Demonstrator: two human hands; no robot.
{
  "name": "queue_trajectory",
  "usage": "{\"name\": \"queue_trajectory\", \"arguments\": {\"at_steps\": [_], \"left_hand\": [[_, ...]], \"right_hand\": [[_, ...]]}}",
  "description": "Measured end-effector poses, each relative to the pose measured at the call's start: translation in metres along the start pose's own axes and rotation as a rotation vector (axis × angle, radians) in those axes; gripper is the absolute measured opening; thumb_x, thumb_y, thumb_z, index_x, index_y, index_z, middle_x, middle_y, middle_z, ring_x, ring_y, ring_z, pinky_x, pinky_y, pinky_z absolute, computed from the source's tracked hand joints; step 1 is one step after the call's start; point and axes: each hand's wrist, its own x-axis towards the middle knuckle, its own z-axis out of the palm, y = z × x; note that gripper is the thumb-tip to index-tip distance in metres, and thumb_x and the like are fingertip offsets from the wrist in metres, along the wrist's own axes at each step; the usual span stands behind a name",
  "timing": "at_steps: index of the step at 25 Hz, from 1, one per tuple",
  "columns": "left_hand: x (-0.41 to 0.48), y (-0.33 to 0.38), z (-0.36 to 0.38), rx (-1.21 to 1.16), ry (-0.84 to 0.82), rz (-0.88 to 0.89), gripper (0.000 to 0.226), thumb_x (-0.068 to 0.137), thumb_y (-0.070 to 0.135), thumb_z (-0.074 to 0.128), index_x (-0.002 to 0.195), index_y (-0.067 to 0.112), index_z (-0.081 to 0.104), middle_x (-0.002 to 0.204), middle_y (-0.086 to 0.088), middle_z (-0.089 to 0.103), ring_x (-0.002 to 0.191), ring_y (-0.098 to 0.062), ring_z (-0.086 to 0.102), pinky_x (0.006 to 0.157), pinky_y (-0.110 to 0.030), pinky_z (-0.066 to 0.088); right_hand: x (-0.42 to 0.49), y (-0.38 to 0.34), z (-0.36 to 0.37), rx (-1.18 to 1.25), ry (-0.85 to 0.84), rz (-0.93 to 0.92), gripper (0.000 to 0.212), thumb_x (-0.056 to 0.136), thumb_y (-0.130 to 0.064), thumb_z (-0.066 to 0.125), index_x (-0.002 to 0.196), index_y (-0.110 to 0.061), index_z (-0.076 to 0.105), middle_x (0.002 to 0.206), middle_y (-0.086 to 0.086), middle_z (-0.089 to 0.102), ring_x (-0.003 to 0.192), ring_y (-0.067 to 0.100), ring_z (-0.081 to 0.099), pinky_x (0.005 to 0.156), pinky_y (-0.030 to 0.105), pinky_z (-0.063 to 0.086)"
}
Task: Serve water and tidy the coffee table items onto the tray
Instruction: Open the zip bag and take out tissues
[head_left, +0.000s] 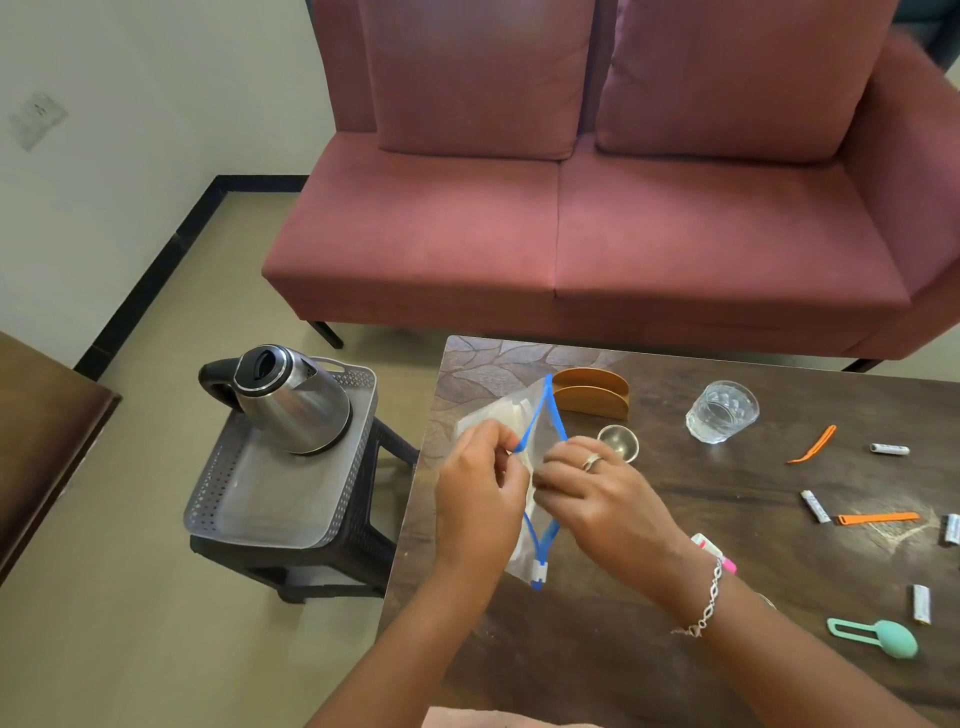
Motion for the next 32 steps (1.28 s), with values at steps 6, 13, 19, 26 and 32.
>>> {"name": "queue_trajectory", "arguments": {"at_steps": [6, 13, 19, 26, 32], "left_hand": [[0.008, -0.004, -0.010, 0.151, 0.033, 0.076, 0.011, 0.082, -0.001, 0.051, 0.083, 0.007, 0.058, 0.074, 0.003, 0.047, 0.060, -0.015, 0.042, 0.056, -0.023, 0.032], [0.001, -0.004, -0.008, 0.134, 0.009, 0.100, 0.013, 0.082, -0.003, 0.051, 0.086, 0.006, 0.059, 0.075, 0.003, 0.046, 0.060, -0.014, 0.042, 0.058, -0.023, 0.036], [-0.008, -0.001, -0.002, 0.100, 0.031, 0.122, 0.012, 0.081, -0.005, 0.052, 0.084, 0.005, 0.058, 0.071, 0.009, 0.041, 0.058, -0.003, 0.043, 0.059, -0.006, 0.034], [-0.010, -0.001, -0.001, 0.075, 0.030, 0.102, 0.013, 0.082, -0.004, 0.051, 0.086, 0.004, 0.059, 0.074, 0.002, 0.046, 0.059, -0.010, 0.043, 0.059, -0.024, 0.038], [-0.011, -0.002, -0.004, 0.037, 0.008, 0.046, 0.013, 0.083, -0.005, 0.051, 0.087, 0.003, 0.060, 0.077, 0.000, 0.049, 0.063, -0.015, 0.048, 0.062, -0.044, 0.052]], "right_hand": [[0.008, 0.001, -0.001, -0.070, -0.529, 0.007, 0.012, 0.067, -0.011, 0.067, 0.072, -0.020, 0.064, 0.072, -0.004, 0.065, 0.051, 0.017, 0.056, 0.058, 0.024, 0.045], [0.011, -0.014, 0.018, 0.141, -0.653, 0.448, 0.042, 0.076, -0.004, 0.058, 0.116, -0.016, 0.053, 0.106, 0.010, 0.058, 0.091, 0.032, 0.058, 0.072, 0.037, 0.044], [0.015, -0.017, 0.021, 0.082, -0.710, 0.551, 0.037, 0.073, -0.006, 0.059, 0.109, -0.016, 0.056, 0.098, 0.011, 0.057, 0.088, 0.032, 0.058, 0.063, 0.032, 0.034], [0.017, -0.013, 0.022, 0.127, -0.698, 0.597, 0.027, 0.081, -0.005, 0.056, 0.108, -0.011, 0.060, 0.107, 0.009, 0.058, 0.094, 0.027, 0.057, 0.069, 0.033, 0.044], [0.016, -0.015, 0.026, 0.206, -0.733, 0.537, 0.040, 0.083, -0.006, 0.058, 0.122, -0.017, 0.053, 0.115, 0.010, 0.055, 0.098, 0.027, 0.056, 0.063, 0.026, 0.036]]}}
